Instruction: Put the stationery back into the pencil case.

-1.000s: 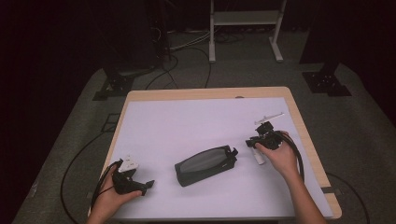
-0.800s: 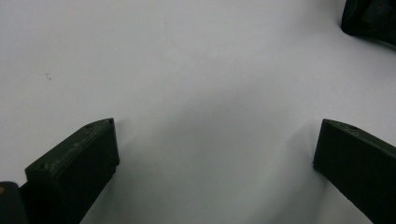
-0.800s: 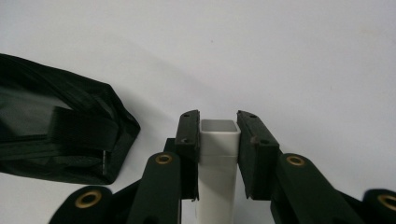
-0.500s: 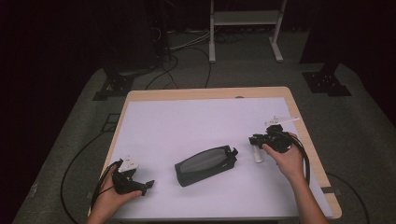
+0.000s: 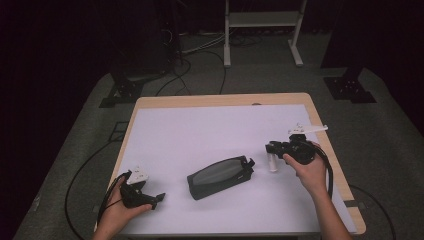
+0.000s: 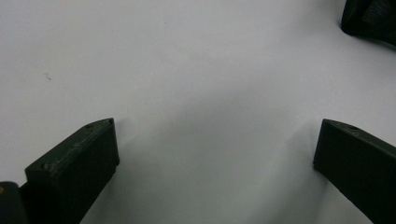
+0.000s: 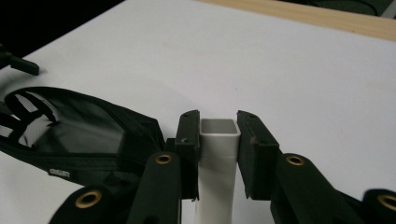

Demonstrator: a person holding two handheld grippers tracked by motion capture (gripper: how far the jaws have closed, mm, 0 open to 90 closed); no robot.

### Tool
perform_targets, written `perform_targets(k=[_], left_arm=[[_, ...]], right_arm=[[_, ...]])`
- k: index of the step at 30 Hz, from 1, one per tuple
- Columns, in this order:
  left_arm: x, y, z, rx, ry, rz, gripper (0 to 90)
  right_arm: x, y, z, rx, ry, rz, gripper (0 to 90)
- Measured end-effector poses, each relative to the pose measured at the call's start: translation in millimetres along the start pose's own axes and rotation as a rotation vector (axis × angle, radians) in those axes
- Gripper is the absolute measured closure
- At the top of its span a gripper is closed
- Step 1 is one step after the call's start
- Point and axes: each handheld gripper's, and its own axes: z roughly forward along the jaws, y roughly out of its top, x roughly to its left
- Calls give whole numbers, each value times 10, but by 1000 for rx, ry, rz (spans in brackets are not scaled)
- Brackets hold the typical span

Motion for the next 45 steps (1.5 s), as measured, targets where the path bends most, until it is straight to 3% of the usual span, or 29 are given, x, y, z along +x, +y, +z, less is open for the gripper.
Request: perform_targets(k=[7,22,34,45], left_arm=[[-2,0,1,-2,0,-2,0],[0,1,-1,2,-1,0,0],[0,1,-2,2,-1,0,0],[0,1,-2,2,-1,0,0]], right_arm=[[89,63,-81,-63,41,-19,704],[377,243,-202,-143,117,-72,704],[586,350,-125,-186,162,-105,703],[755,379,15,-192,183,-136,703]])
